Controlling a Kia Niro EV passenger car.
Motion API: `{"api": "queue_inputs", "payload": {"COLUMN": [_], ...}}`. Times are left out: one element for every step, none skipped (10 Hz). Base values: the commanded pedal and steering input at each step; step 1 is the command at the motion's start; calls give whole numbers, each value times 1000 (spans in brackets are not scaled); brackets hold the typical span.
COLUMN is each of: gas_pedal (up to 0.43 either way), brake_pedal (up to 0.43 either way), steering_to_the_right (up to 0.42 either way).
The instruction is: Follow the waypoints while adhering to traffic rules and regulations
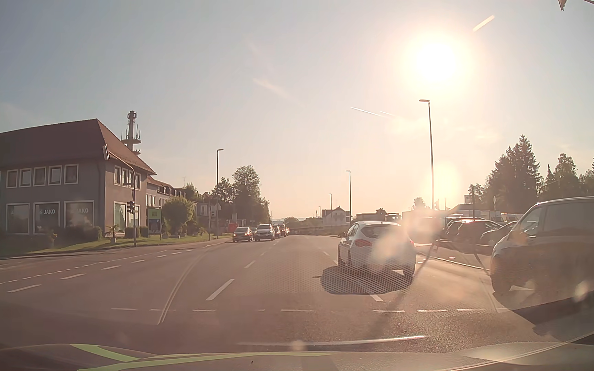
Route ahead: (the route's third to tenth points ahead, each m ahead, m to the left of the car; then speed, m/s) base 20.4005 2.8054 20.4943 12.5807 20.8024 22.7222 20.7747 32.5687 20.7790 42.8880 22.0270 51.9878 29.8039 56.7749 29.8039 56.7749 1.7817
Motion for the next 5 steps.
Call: {"api": "queue_inputs", "payload": {"gas_pedal": [110, 118, 118, 118, 118], "brake_pedal": [0, 0, 0, 0, 0], "steering_to_the_right": [-7, -7, -8, -8, -8]}}
